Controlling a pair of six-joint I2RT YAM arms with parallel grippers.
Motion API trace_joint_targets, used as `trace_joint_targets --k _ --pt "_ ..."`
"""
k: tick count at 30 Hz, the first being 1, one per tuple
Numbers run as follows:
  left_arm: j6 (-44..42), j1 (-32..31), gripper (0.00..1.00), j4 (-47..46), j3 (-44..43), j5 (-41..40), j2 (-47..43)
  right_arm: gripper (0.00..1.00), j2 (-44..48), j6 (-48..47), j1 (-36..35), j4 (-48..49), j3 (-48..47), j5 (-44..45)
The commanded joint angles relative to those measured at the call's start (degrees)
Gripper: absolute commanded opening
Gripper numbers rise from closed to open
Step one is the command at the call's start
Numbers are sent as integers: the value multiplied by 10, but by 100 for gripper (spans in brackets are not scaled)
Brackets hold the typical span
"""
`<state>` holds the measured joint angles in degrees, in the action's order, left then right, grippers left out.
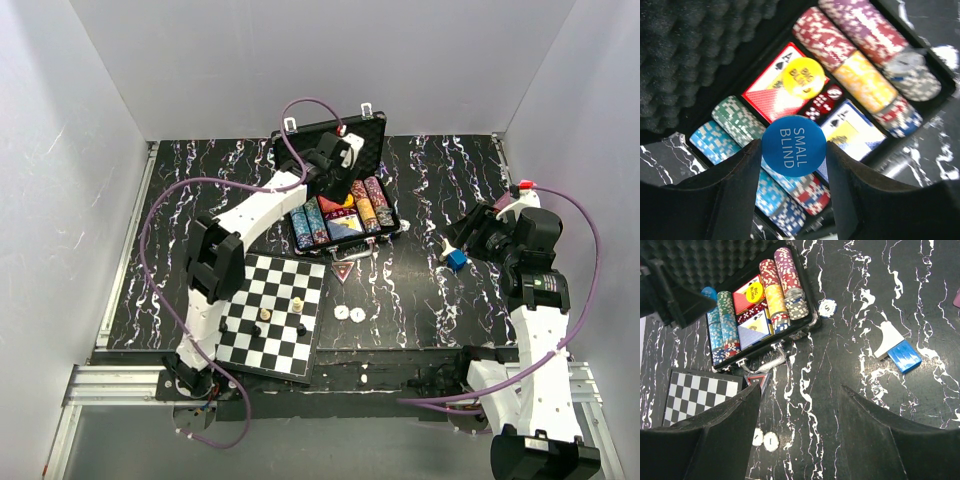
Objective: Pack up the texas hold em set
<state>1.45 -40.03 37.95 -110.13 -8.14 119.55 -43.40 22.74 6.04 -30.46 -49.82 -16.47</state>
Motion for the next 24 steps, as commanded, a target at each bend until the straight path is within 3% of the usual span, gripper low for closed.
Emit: trace_joint_targets --k 1,19,24 --pt "-12 27 33 10 -43 15 44 70 12 -2 3 0 -11 5" --pt "-59 55 33 -1 -110 27 144 70 12 -7 2 -6 -12 10" --pt "-60 54 47 3 -113 17 148 70 12 -9 3 -8 -12 11"
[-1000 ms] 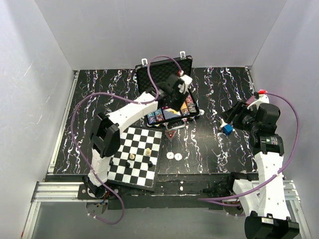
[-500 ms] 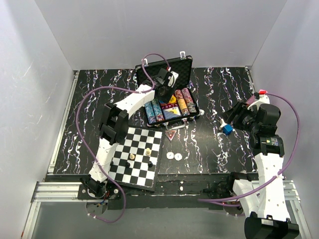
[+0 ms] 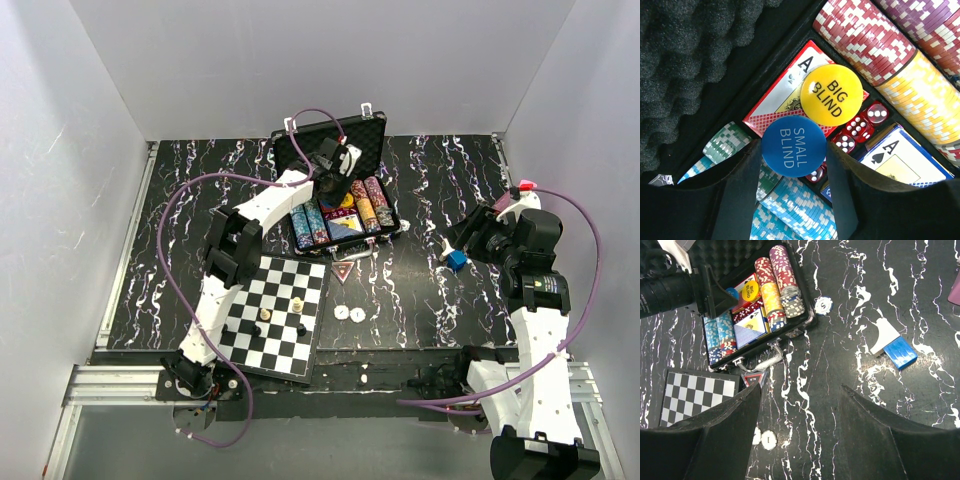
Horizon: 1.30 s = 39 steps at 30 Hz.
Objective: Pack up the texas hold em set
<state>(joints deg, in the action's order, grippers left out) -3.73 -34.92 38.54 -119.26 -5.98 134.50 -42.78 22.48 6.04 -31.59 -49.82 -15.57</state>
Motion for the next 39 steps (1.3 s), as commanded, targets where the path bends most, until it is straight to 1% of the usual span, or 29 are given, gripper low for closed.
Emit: trace_joint_targets --k 1,6,11,12,15,16,18,19,23,25,26,29,33,35,36,38,39 --pt "-10 4 49 -2 -21 -8 -1 70 5 -6 3 4 -12 1" --pt "-12 4 59 0 -23 -11 -1 71 6 -6 2 4 -14 0" --pt "-8 4 80 0 -27 -19 -3 70 7 -6 3 0 -16 0" --pt "-6 4 83 0 -26 -21 -6 70 8 -7 3 -1 -16 1" --pt "0 2 87 -5 -18 -15 -35 70 7 -7 3 -1 -17 -1" --pt "3 3 90 -10 -10 -10 -52 71 3 -9 3 -5 -19 0" --pt "10 3 95 -24 16 -2 -93 71 -3 -16 2 -7 -20 -12" --pt "20 3 98 -33 48 2 -119 70 -7 -19 3 -7 -22 -21" --pt "33 3 98 -91 188 38 -254 70 -24 -24 -14 1 -16 -53" --pt "52 3 98 -98 243 45 -310 70 -37 -23 -48 9 -11 -39" --pt "56 3 98 -95 267 49 -344 70 -46 -19 -77 9 -9 -25" --pt "64 9 98 -75 342 60 -410 70 -76 -13 -188 12 -11 47" --pt "90 33 98 -66 437 105 -497 70 -126 6 -332 25 -1 112" --pt "110 30 98 -70 480 120 -535 70 -147 15 -374 21 6 152" --pt "124 21 98 -78 503 121 -556 70 -155 20 -383 21 10 172" --pt "149 -17 98 -94 554 96 -589 71 -164 39 -385 28 20 179" --pt "165 -48 98 -100 582 78 -599 72 -165 48 -385 39 26 184"
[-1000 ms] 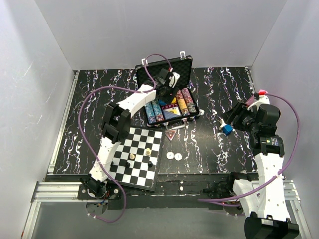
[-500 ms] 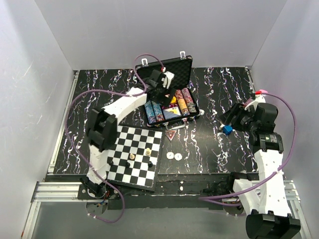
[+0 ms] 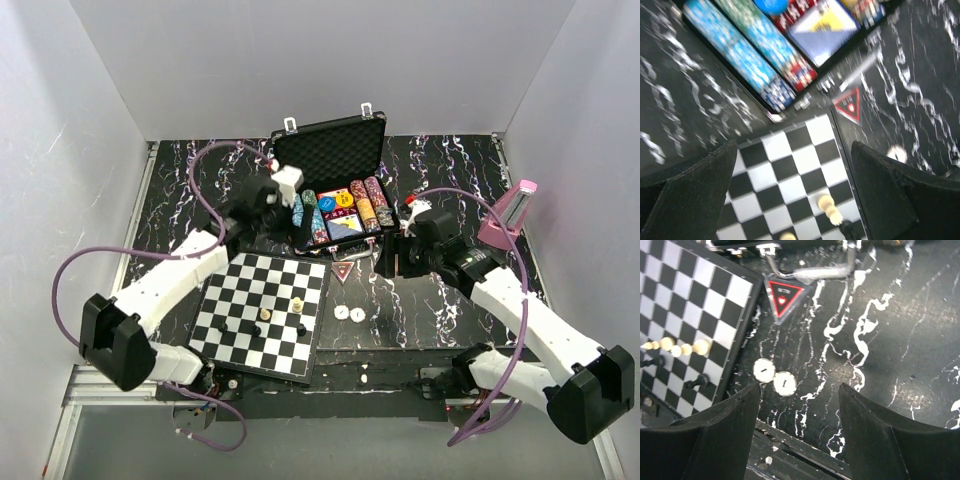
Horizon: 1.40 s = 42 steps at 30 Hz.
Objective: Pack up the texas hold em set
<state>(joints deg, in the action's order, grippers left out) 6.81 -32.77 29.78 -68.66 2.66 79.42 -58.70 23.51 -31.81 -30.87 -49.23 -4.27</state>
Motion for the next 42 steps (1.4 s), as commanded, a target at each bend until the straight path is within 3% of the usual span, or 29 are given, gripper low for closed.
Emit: trace_joint_targets --k 1,6,10,15,23,26,33,38,42 --pt "74 -101 98 -17 94 -19 -51 72 -7 46 -5 44 25 79" --pt "149 -203 92 -63 127 -55 -16 72 -23 52 -4 76 30 108" --pt "163 -252 88 -79 86 -92 63 73 -48 50 -4 71 19 107" --pt "167 -256 79 -112 76 -104 125 73 -34 64 -5 92 37 96" --pt "191 -257 77 -163 83 -56 174 73 1 71 -5 104 74 109" --pt "197 -257 79 -186 100 -51 183 73 1 70 -5 105 76 110" --pt "191 -257 97 -152 122 -130 188 73 -12 73 -5 108 72 107" --pt "183 -256 98 -118 138 -224 190 73 -12 74 -5 112 72 105" --pt "186 -251 98 -111 150 -249 186 73 -16 76 -6 114 71 103"
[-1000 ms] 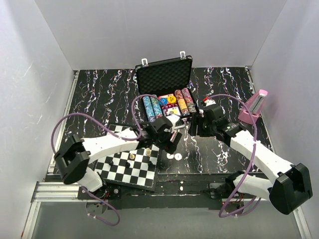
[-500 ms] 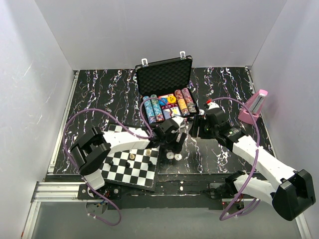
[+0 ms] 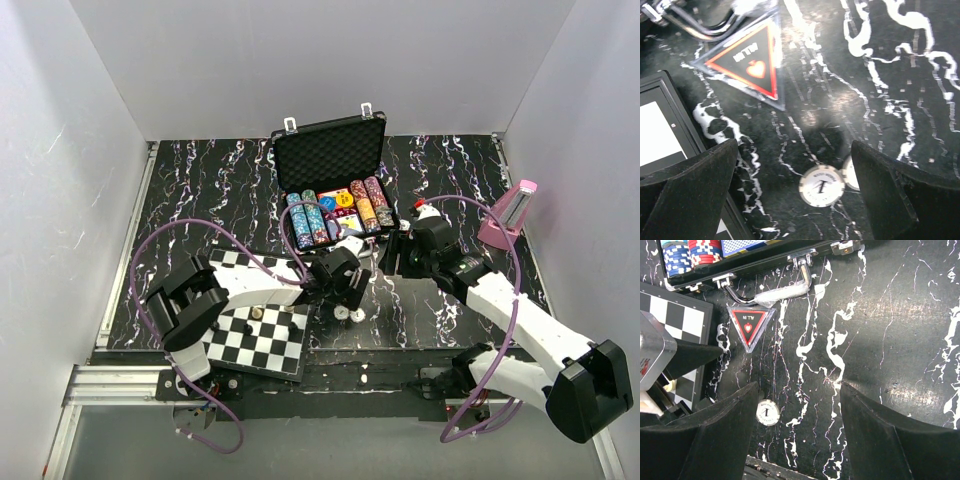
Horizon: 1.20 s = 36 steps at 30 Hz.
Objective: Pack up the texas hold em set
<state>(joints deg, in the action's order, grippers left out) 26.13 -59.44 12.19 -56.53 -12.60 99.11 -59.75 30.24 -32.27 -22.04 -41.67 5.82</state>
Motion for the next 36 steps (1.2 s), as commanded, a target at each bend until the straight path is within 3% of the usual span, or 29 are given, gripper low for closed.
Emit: trace_joint_targets --k 1,8,15,25,32,36 --pt "-7 19 98 64 33 -99 -12 73 -6 9 -1 26 -4 1" --pt "-5 27 98 57 24 -71 -29 73 -19 13 -2 38 -2 -13" --pt "6 24 98 43 -15 26 -77 71 -40 22 -7 42 -4 -32" --pt "-162 -30 80 68 6 87 -103 71 -8 24 -7 42 13 -18" --pt "-165 -45 70 91 7 34 -80 71 27 31 -6 40 21 -13" --pt "-165 -45 70 69 12 64 -66 71 45 26 -7 37 26 -6"
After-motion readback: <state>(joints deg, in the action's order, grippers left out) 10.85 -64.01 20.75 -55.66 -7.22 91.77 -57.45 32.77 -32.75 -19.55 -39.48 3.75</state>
